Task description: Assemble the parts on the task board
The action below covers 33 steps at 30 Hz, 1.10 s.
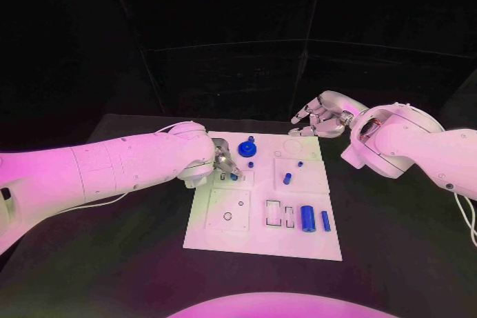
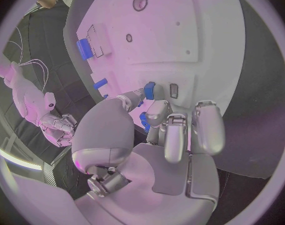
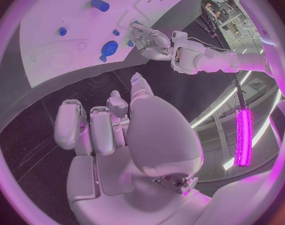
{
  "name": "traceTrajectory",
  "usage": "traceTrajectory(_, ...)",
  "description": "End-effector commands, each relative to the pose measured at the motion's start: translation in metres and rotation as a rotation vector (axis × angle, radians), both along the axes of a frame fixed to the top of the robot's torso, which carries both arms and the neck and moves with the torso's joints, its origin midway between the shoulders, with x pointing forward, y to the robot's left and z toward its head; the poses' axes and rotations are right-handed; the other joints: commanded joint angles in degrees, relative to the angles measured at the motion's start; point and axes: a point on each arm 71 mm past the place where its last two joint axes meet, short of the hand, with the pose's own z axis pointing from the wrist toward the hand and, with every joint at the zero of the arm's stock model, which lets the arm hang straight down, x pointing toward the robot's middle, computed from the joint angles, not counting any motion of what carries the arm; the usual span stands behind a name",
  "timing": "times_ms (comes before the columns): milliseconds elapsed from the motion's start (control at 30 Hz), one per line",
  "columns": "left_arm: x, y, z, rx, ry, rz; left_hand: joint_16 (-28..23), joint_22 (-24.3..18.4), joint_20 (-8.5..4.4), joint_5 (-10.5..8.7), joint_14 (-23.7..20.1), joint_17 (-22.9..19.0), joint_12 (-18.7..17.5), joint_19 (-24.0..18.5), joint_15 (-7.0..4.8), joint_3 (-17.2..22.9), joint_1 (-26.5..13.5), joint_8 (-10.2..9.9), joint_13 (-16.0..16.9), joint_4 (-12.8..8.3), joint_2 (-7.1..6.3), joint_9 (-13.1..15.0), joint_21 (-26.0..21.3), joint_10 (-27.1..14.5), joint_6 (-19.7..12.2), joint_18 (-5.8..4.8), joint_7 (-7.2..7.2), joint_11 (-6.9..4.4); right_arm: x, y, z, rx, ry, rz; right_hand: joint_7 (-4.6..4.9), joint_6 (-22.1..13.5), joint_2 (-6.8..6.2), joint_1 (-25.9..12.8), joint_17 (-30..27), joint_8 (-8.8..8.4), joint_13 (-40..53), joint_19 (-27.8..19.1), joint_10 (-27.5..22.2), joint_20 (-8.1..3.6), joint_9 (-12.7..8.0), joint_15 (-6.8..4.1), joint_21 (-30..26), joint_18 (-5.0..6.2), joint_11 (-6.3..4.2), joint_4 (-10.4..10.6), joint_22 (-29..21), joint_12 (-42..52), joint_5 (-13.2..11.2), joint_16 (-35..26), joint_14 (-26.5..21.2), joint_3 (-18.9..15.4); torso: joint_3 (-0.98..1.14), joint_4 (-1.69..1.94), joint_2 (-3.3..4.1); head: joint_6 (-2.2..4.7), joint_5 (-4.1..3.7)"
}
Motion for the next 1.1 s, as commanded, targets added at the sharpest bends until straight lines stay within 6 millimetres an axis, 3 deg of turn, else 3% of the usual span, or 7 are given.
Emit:
traceTrajectory(33, 0.0, -0.002, -0.001, 0.012, 0.011, -0.01, 0.18, 0.14, -0.19, -0.11, 6.14, 15.09, 0.26, 0.34, -0.39, -0.57, -0.74, 0.42, 0.11, 0.24, 0.13, -0.12, 0.28, 0.14, 0.39, -0.39, -0.05, -0.17, 0.0, 0.001, 0.002, -0.001, -0.005, 0.01, 0.07, -0.23, 0.5, 0.05, -0.05, 0.2, -0.05, -0.36, 0.09, 0.0, -0.08, -0.52, -0.2, 0.8, 0.04, 0.0, -0.05, -0.28, 0.21, -0.26, 2.06, -0.25, -0.02, 0.08, 0.02, 0.05, -0.03)
traceTrajectory(367, 0.002, -0.002, -0.001, 0.015, 0.008, -0.006, 0.18, 0.4, -0.37, -0.19, 6.14, 15.09, 0.56, 0.46, -0.56, -3.45, -2.15, 1.02, 0.32, 1.69, -0.04, -0.29, 0.34, 0.28, 0.9, -0.44, -0.23, -0.35, 0.0, 0.002, 0.002, -0.001, -0.005, 0.011, 0.07, -0.23, 0.52, 0.01, -0.52, 0.22, -0.14, -0.63, 0.02, 0.0, -0.08, -0.52, -0.4, 0.89, 0.04, 0.1, -0.44, -0.37, 0.22, -0.57, 1.95, -0.36, -0.01, 0.07, -0.01, -0.01, -0.1)
traceTrajectory(600, 0.004, -0.001, 0.0, 0.016, 0.003, 0.002, 0.18, 0.66, -0.4, -0.48, 6.14, 15.09, 0.9, 0.56, -0.55, -10.43, -5.15, 1.57, 0.59, 4.72, -0.86, -0.84, 0.36, 0.41, 1.3, -0.48, -0.21, -0.31, 0.0, 0.002, 0.002, 0.0, -0.006, 0.011, 0.08, -0.26, 0.51, -0.05, -0.74, 0.25, -0.24, -0.79, -0.08, 0.0, -0.08, -0.51, -0.55, 0.94, 0.05, 0.28, -0.68, -0.46, 0.17, -0.75, 1.88, -0.55, -0.02, 0.11, 0.0, -0.05, -0.21)
traceTrajectory(800, 0.004, 0.002, 0.0, 0.013, -0.002, 0.011, 0.18, 0.89, -0.56, -0.57, 6.14, 15.09, 1.03, 0.65, -0.72, -16.77, -4.88, 1.95, 0.67, 6.68, -0.9, -1.54, 0.35, 0.42, 1.26, -0.51, -0.43, -0.45, 0.0, 0.001, 0.002, 0.0, -0.007, 0.011, 0.08, -0.28, 0.5, -0.07, -0.94, 0.26, -0.23, -0.91, -0.09, 0.0, -0.08, -0.51, -0.64, 0.97, 0.06, 0.36, -0.85, -0.44, 0.14, -0.89, 1.82, -0.64, -0.07, 0.14, 0.0, -0.03, -0.33)
traceTrajectory(933, 0.003, 0.005, 0.001, 0.007, -0.009, 0.017, 0.18, 1.09, -0.63, -3.24, 6.14, 15.09, 1.1, 0.74, -0.76, -20.89, -4.21, 2.36, 0.69, 8.48, -0.4, -2.03, 0.37, 0.45, 1.27, -0.53, -0.5, -0.54, 0.0, 0.001, 0.002, 0.001, -0.009, 0.009, 0.09, -0.32, 0.5, -0.09, -1.2, 0.27, -0.37, -1.1, -0.21, 0.01, -0.09, -0.5, -0.8, 1.03, 0.07, 0.49, -1.12, -0.58, 0.1, -1.1, 1.75, -0.79, -0.09, 0.14, -0.04, 0.0, -0.41)
traceTrajectory(1100, 0.002, 0.008, 0.005, -0.004, -0.02, 0.021, 0.18, 1.16, -0.67, -3.93, 6.14, 15.09, 1.07, 0.76, -0.83, -24.21, -3.94, 2.79, 0.54, 8.91, -0.04, -2.39, 0.32, 0.44, 1.22, -0.53, -0.55, -0.6, 0.0, 0.0, 0.002, 0.001, -0.01, 0.008, 0.11, -0.37, 0.48, -0.09, -1.44, 0.26, -0.4, -1.27, -0.27, 0.01, -0.1, -0.5, -0.94, 1.08, 0.08, 0.59, -1.36, -0.6, 0.08, -1.28, 1.68, -0.91, -0.11, 0.08, 0.01, 0.04, -0.46)
